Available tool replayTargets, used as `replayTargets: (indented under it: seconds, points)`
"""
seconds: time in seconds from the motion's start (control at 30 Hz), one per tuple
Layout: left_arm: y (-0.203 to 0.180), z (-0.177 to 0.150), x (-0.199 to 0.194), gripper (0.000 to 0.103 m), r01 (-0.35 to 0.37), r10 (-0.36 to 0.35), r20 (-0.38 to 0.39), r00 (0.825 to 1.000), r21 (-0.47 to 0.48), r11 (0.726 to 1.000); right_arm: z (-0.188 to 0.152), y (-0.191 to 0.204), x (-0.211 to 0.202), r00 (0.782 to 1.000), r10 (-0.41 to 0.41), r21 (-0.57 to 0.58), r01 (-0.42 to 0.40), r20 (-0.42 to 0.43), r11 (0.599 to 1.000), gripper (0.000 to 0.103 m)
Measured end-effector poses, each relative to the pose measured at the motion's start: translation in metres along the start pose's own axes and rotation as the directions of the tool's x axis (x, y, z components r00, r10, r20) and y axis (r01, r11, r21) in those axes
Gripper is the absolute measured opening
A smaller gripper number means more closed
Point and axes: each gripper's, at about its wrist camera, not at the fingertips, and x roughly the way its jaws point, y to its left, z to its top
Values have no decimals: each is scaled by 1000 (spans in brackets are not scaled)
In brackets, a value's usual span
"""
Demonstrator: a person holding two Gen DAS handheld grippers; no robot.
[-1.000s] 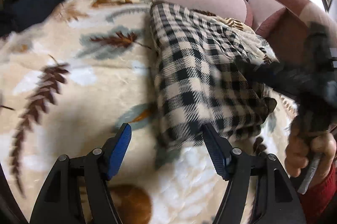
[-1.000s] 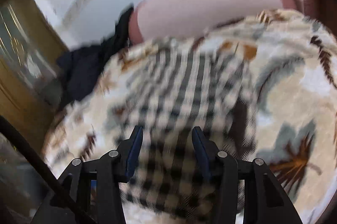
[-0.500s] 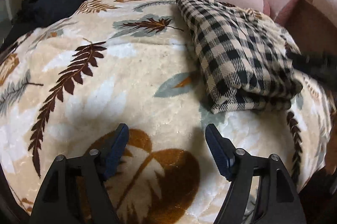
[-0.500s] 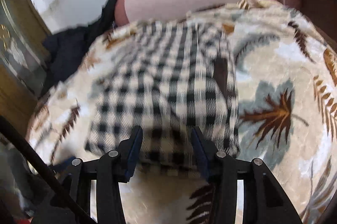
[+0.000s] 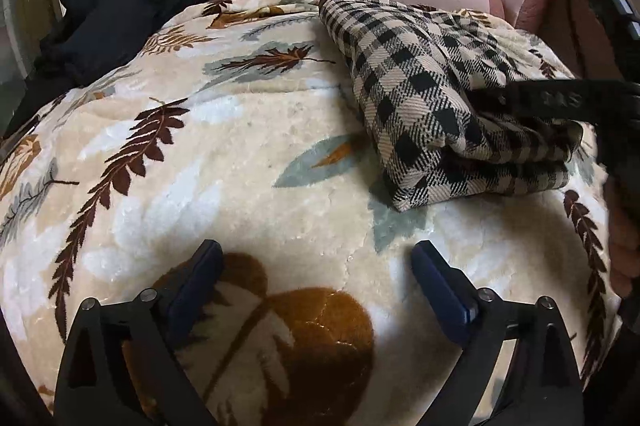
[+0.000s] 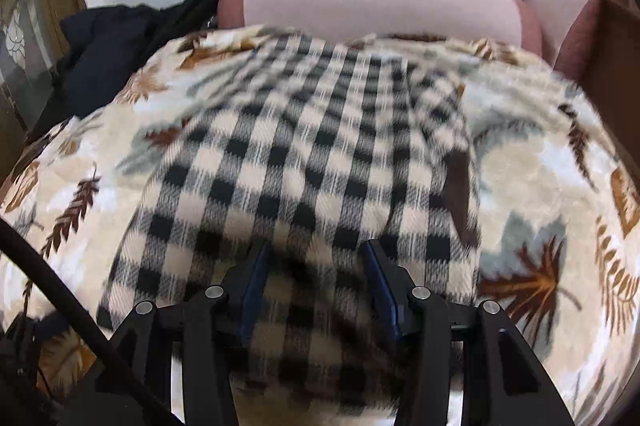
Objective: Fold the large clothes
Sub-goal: 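Press the folded bundle flat and release it with both grippers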
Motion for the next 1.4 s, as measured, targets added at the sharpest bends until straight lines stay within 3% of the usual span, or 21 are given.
replayTargets:
  seconds: [0.07, 0.2, 0.37, 0.5, 0.57, 0.63, 0.7, 0.77, 0.93, 1.0, 1.13, 1.3, 1.37, 1.4]
  points:
    - [0, 0, 1, 96, 4, -4, -5, 1000, 1, 1000, -10, -5, 0, 997, 50, 13, -49, -63, 999, 60]
    - [1, 2, 2, 97, 3, -3, -10, 1000, 2, 1000, -22, -16, -16, 993, 104, 20, -103, -58, 994, 59]
    - [4, 4, 0, 96, 27, -28, -16, 999, -26, 999, -5, -41, -59, 982, 115, 106, -132, 152, 986, 59]
    - [5, 4, -4, 96, 43, -44, -6, 999, -65, 997, 31, -35, -43, 953, 225, 135, -255, 202, 958, 34]
    - [5, 3, -6, 96, 45, -45, 0, 999, -71, 996, 47, -22, -24, 928, 319, 123, -345, 192, 930, 33]
    - [4, 2, -8, 96, 44, -44, 2, 999, -70, 997, 54, -11, 3, 903, 409, 138, -425, 128, 895, 33]
    - [5, 2, -9, 96, 41, -41, 1, 999, -73, 997, 48, -3, 39, 872, 489, 174, -487, 33, 856, 33]
    - [7, 3, -10, 96, 51, -52, -1, 999, -94, 994, 38, -6, 57, 843, 537, 231, -523, -1, 821, 33]
    - [15, 8, -17, 96, 85, -84, 10, 996, -152, 985, 23, -13, 45, 785, 619, 281, -591, -15, 756, 34]
    - [17, 8, -24, 96, 82, -78, 28, 997, -157, 984, 5, -8, 47, 749, 661, 313, -616, -52, 723, 34]
    - [21, 9, -38, 96, 68, -58, 64, 996, -165, 984, -18, -2, 32, 752, 655, 296, -610, -78, 735, 34]
    - [25, 11, -52, 96, 34, -17, 105, 994, -155, 987, -44, -14, 20, 734, 667, 357, -593, -129, 721, 34]
    - [24, 12, -58, 96, 25, -6, 125, 992, -152, 988, -49, -19, 11, 756, 638, 344, -566, -145, 749, 34]
    - [23, 13, -62, 96, 20, 0, 135, 991, -151, 988, -48, -24, 1, 784, 607, 323, -546, -128, 773, 34]
